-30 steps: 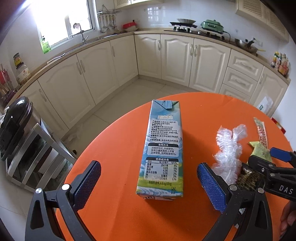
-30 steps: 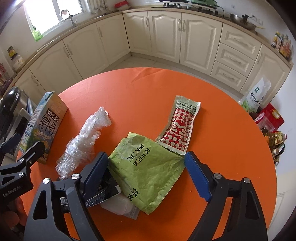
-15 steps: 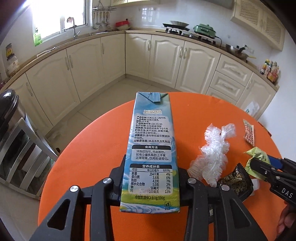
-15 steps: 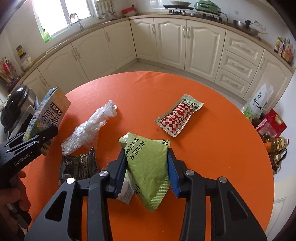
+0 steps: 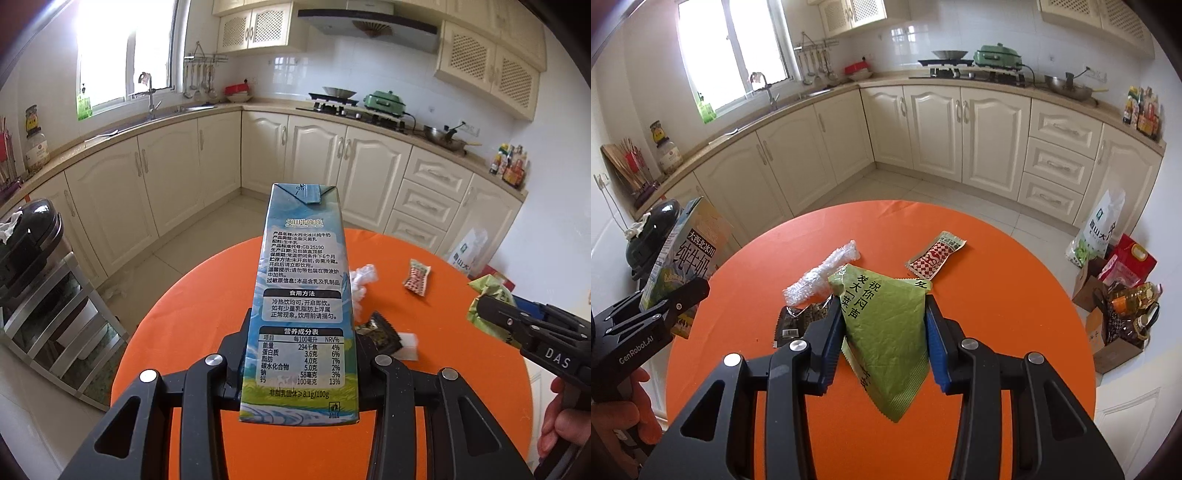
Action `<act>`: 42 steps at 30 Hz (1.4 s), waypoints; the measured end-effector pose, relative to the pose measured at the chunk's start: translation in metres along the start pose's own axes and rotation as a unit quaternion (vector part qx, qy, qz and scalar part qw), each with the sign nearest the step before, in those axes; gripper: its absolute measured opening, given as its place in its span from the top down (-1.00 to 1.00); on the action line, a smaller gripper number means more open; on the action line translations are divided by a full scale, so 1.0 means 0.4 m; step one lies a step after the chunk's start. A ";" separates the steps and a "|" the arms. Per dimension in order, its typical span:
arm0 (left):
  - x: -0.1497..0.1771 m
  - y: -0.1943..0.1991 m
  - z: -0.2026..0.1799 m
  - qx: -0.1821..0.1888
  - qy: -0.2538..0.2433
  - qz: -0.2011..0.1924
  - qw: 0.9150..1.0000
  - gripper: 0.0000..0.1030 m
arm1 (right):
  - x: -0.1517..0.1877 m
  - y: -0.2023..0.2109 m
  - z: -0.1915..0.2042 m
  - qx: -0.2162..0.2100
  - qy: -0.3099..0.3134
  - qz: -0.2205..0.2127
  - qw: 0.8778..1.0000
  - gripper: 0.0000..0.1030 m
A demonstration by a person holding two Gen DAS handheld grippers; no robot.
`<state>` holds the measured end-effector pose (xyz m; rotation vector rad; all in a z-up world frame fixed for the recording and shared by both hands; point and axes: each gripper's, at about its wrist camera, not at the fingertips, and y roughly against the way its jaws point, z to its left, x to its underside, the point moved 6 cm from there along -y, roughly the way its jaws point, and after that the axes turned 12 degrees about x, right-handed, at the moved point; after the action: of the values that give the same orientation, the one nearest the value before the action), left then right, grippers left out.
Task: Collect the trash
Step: 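Carry the milk carton and green packet over the blue bucket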
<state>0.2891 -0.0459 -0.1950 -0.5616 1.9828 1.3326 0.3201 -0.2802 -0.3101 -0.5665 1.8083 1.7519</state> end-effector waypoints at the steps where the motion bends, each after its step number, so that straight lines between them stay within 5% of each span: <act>1: 0.011 0.021 -0.025 0.004 -0.005 -0.005 1.000 0.30 | 0.002 0.024 -0.006 -0.001 -0.003 -0.007 1.000 0.20; 14: 0.239 0.310 -0.300 0.067 -0.071 -0.058 0.994 0.30 | 0.045 0.309 -0.151 0.013 -0.044 -0.086 0.995 0.20; 25: 0.333 0.387 -0.418 0.142 -0.130 -0.053 0.980 0.30 | 0.112 0.485 -0.392 0.071 -0.108 -0.126 0.984 0.20; 33: 0.394 0.331 -0.508 0.216 -0.160 0.006 0.963 0.30 | 0.195 0.501 -0.595 0.121 -0.159 -0.108 0.974 0.20; 42: 0.527 0.181 -0.625 0.268 -0.177 0.126 0.939 0.30 | 0.347 0.386 -0.831 0.161 -0.224 -0.037 0.960 0.20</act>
<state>0.0241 -0.2454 -0.2411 0.1836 2.0297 0.8834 0.0829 -0.5912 -0.2840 -0.0892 1.6675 1.3585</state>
